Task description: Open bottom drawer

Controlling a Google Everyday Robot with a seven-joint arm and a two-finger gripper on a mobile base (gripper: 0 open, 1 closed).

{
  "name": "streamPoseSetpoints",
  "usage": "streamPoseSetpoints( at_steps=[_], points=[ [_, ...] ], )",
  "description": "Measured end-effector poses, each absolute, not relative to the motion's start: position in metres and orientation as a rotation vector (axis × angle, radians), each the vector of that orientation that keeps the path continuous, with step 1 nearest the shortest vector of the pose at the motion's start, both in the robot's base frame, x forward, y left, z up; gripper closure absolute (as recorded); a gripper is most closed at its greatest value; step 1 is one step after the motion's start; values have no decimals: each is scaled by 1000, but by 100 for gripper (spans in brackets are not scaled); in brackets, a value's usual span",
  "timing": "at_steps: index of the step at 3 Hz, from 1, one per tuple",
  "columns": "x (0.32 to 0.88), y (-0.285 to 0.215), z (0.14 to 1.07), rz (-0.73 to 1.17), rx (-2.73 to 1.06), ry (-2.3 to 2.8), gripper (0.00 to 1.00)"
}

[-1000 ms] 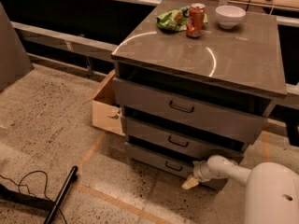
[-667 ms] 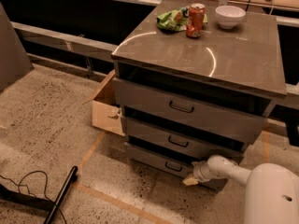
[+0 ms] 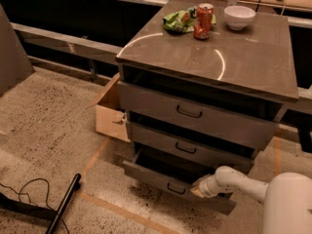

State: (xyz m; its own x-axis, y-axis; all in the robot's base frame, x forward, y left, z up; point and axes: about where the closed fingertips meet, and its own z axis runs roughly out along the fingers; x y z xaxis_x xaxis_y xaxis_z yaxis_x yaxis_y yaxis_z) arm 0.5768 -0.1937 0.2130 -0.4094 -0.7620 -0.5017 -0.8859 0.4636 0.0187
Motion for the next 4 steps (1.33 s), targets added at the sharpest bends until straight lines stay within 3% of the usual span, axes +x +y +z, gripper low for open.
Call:
streamPoseSetpoints(
  at_steps=[1,2,3,4],
  points=[
    [544,-168,224,488,-1434,2255,100],
    [529,-163,244,497,-1461,2230,84],
    [526,-166,260,470,-1456,2227,60],
    [532,-175,255,426,-1433,2264,69]
  ],
)
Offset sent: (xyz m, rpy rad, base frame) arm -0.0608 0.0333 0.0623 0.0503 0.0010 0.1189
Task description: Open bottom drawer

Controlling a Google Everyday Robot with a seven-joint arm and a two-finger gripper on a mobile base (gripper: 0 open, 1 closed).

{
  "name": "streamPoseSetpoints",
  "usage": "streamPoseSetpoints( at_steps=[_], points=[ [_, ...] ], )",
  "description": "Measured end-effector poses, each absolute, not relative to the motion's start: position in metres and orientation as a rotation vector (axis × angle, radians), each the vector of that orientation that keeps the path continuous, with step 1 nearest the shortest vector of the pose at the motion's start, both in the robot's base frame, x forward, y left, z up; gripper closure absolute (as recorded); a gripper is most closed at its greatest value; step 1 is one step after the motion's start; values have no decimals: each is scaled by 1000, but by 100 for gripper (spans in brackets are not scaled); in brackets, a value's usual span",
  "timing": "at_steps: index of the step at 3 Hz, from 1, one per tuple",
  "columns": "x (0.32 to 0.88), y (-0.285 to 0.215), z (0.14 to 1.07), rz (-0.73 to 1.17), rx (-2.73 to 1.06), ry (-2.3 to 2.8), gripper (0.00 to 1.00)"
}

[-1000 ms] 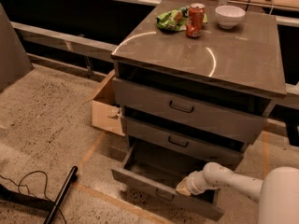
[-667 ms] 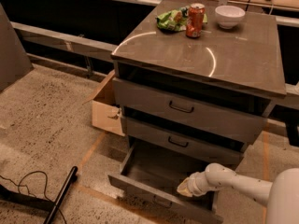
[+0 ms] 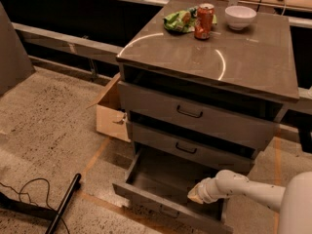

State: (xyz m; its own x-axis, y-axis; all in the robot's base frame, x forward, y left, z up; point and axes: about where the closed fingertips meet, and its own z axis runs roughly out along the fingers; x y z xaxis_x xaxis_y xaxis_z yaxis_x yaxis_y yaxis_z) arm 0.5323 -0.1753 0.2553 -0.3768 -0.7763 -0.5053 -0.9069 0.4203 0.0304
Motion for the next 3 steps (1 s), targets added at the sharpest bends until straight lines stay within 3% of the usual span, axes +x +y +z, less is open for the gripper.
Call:
streamPoseSetpoints(
  at_steps=[1,2,3],
  points=[
    [542,-183,244,379,-1413,2300,91],
    [552,-186,227,348,-1411,2308,100],
    [560,-185,209,341,-1392,2312,100]
  ],
)
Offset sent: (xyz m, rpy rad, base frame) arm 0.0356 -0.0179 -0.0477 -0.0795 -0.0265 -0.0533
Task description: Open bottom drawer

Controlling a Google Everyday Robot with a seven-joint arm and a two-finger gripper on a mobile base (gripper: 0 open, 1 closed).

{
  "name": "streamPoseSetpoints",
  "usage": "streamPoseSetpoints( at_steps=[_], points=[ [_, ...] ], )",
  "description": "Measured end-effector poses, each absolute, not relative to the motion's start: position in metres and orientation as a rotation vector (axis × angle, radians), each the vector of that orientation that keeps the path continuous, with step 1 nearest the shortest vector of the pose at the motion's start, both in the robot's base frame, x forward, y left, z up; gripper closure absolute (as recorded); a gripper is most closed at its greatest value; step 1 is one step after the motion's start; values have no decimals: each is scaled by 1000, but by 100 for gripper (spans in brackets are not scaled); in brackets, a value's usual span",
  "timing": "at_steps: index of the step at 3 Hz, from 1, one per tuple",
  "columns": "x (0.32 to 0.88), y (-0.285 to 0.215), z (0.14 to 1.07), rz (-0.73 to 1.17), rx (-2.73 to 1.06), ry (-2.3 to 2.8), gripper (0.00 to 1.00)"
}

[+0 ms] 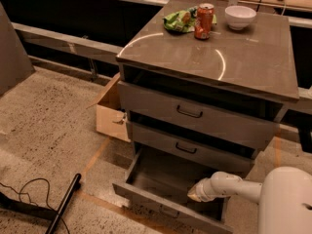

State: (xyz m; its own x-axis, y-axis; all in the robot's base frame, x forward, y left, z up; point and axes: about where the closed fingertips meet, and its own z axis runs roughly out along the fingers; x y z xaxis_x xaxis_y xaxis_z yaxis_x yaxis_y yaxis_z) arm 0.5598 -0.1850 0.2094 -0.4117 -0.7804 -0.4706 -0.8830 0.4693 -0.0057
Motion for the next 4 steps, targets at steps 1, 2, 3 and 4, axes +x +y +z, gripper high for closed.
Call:
streamPoseSetpoints(
  at_steps=[1,2,3,4],
  points=[
    [561,-180,190,356,-1376,2325,100],
    [557,-167,168,400,-1427,2327,100],
    [553,-158,155,447,-1458,2328,100],
    [543,-146,141,521,-1536,2336,100]
  ],
)
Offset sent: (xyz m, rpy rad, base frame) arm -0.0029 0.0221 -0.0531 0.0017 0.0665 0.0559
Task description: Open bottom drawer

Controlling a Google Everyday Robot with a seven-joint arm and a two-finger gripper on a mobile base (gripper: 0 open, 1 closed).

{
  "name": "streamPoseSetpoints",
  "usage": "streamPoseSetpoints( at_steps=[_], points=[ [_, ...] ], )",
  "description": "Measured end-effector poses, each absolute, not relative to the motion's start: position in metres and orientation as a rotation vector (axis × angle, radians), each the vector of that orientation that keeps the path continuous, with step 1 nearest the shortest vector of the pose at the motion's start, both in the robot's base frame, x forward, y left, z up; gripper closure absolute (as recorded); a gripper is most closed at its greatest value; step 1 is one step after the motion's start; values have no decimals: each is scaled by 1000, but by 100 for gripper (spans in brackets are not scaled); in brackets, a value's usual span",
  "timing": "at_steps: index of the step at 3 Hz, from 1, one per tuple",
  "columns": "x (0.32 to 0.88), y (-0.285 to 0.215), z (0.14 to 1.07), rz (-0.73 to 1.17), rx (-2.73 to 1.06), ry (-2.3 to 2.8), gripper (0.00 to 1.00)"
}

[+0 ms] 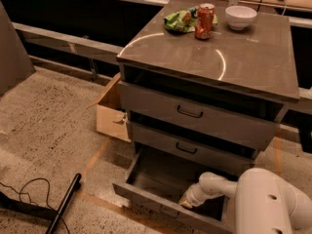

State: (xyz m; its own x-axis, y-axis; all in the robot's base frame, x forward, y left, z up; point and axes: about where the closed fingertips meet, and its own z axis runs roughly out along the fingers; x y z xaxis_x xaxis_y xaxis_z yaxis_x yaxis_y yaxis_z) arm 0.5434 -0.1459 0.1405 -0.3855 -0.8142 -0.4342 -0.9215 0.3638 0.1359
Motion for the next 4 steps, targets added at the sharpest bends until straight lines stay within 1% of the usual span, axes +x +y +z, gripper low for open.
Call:
streamPoseSetpoints(
  at_steps=[2,3,4],
  points=[
    [499,-122,138,599,-1804,2310,100],
    [472,-118,142,626,-1820,2355,100],
    [457,-144,160,531,-1763,2440,100]
  ],
)
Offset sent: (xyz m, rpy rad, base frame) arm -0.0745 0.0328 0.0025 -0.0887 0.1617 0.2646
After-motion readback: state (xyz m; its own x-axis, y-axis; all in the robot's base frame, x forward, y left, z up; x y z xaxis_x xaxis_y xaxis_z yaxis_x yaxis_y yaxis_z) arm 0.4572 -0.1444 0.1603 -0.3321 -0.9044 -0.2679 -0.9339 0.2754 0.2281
